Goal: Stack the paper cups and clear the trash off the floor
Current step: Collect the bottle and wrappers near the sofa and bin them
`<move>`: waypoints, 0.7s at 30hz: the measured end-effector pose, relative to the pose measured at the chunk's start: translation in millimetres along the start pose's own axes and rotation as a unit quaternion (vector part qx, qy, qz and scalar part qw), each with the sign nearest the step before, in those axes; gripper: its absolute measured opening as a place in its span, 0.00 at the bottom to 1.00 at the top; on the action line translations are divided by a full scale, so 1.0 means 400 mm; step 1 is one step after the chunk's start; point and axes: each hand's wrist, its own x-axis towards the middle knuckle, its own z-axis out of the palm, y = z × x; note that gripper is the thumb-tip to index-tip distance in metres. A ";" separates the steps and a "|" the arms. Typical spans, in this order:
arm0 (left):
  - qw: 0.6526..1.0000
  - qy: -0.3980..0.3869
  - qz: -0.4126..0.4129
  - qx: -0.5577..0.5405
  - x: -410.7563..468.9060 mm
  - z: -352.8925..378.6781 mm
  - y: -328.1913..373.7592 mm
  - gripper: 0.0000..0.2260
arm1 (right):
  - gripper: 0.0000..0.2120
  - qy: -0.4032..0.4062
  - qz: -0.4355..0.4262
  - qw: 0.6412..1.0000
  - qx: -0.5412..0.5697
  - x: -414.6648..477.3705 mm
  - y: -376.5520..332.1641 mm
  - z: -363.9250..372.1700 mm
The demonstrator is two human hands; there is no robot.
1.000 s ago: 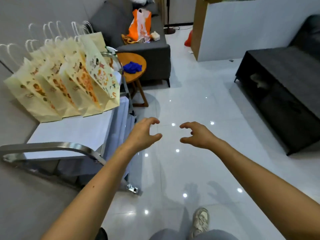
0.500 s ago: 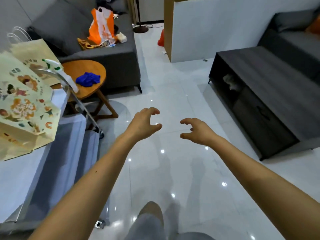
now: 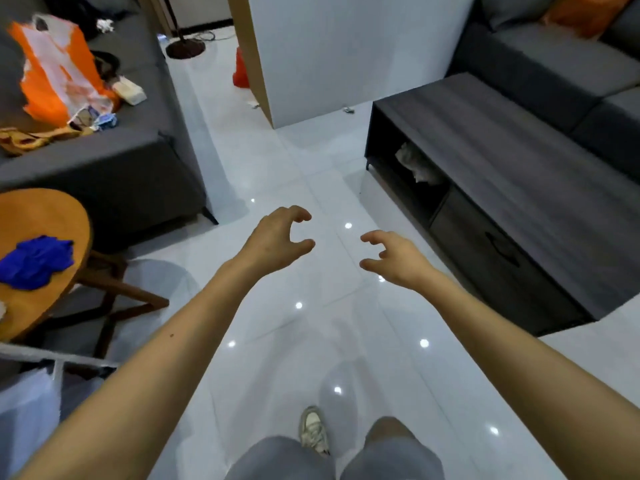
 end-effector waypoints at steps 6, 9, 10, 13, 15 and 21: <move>0.999 -0.038 0.030 0.013 0.418 0.002 0.043 0.19 | 0.24 0.016 0.021 1.000 0.006 0.347 0.043 -0.159; 0.999 -0.028 0.029 0.010 0.643 0.001 0.065 0.19 | 0.24 0.011 0.014 1.000 0.004 0.556 0.063 -0.251; 0.999 -0.020 0.028 0.009 0.720 -0.005 0.077 0.19 | 0.23 0.014 0.011 1.000 0.005 0.628 0.066 -0.287; 1.000 -0.006 0.016 0.003 0.931 -0.033 0.115 0.19 | 0.23 0.001 0.007 1.000 0.008 0.821 0.063 -0.393; 1.000 0.002 0.012 0.002 1.067 -0.057 0.140 0.19 | 0.23 -0.005 0.005 1.000 0.017 0.941 0.056 -0.458; 1.000 -0.018 0.013 0.011 1.443 -0.105 0.147 0.19 | 0.25 -0.005 0.002 1.000 0.018 1.291 0.026 -0.598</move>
